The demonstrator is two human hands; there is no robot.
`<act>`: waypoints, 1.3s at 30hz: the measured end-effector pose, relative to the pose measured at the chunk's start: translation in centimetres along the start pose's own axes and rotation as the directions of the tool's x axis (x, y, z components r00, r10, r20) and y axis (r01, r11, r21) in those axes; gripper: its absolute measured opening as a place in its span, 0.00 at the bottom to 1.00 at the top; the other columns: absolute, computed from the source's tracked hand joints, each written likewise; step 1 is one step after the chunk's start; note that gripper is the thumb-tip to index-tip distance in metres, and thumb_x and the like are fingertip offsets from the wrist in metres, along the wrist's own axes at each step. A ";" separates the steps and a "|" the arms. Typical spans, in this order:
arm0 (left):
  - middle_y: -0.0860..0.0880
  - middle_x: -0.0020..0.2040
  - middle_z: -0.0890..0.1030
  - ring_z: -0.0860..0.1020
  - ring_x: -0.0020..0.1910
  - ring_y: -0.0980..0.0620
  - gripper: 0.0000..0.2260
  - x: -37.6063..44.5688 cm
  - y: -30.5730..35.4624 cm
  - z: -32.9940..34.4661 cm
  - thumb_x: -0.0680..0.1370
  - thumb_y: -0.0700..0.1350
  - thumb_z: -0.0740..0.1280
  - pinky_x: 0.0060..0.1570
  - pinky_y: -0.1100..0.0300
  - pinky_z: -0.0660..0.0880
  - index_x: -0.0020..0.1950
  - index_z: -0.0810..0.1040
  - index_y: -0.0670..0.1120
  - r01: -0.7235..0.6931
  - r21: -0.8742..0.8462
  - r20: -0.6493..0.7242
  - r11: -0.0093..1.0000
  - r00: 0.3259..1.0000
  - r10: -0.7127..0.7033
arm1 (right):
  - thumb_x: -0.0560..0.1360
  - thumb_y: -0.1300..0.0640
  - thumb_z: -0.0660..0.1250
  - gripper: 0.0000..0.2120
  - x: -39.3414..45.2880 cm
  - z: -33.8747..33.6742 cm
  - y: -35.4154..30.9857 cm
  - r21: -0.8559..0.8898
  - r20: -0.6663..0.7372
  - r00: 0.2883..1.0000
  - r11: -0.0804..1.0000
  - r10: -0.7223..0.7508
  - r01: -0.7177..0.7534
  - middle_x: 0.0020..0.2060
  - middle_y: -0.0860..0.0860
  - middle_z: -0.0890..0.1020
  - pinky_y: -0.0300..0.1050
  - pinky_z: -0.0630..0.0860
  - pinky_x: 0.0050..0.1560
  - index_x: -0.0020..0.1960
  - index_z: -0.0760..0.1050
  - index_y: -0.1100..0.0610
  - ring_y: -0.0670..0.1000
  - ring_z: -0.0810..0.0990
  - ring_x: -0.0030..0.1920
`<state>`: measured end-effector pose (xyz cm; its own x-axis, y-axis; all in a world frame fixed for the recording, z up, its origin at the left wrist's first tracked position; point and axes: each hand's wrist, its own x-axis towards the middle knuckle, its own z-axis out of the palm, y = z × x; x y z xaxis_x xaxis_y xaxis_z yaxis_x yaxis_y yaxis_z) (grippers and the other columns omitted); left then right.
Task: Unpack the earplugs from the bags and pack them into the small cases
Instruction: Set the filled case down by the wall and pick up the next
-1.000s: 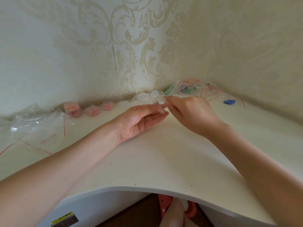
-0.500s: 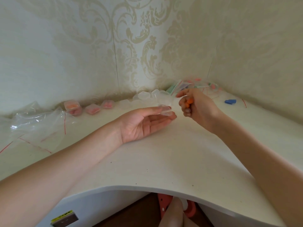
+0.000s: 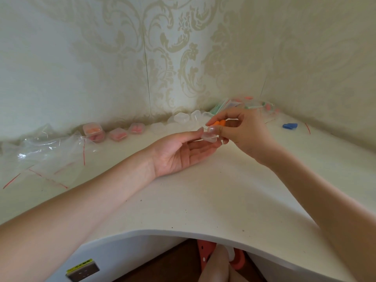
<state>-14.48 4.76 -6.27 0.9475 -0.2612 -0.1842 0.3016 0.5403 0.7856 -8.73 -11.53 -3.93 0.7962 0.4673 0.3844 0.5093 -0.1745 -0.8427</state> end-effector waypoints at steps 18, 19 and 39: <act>0.41 0.45 0.83 0.83 0.44 0.49 0.11 0.5 -0.4 0.0 0.70 0.37 0.67 0.51 0.55 0.79 0.50 0.78 0.36 -0.063 -0.015 -0.078 0.998 0.995 0.062 | 0.77 0.61 0.66 0.15 -0.5 1.1 0.5 -0.372 0.207 0.967 0.903 -0.146 0.216 0.43 0.45 0.75 0.25 0.67 0.45 0.63 0.77 0.53 0.33 0.73 0.41; 0.40 0.45 0.82 0.83 0.44 0.48 0.10 0.6 -0.4 0.0 0.70 0.36 0.66 0.50 0.55 0.80 0.50 0.78 0.35 -0.065 -0.039 -0.096 0.997 0.993 0.061 | 0.77 0.61 0.66 0.15 -0.5 1.1 0.5 -0.362 0.194 0.971 0.909 -0.141 0.205 0.44 0.45 0.77 0.26 0.68 0.46 0.62 0.78 0.52 0.34 0.74 0.42; 0.38 0.55 0.80 0.81 0.50 0.47 0.13 0.3 -0.4 0.1 0.75 0.34 0.63 0.53 0.55 0.78 0.59 0.75 0.32 -0.065 -0.056 -0.098 0.996 0.993 0.060 | 0.70 0.64 0.73 0.04 -0.7 0.7 0.1 -0.252 0.104 0.983 0.952 -0.152 0.174 0.37 0.47 0.83 0.40 0.78 0.47 0.43 0.82 0.57 0.42 0.80 0.38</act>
<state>-14.32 4.42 -6.58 0.9696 -0.1485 -0.1942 0.2445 0.5999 0.7618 -9.43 -11.28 -4.58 0.6713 0.5758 0.4666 0.7055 -0.3035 -0.6405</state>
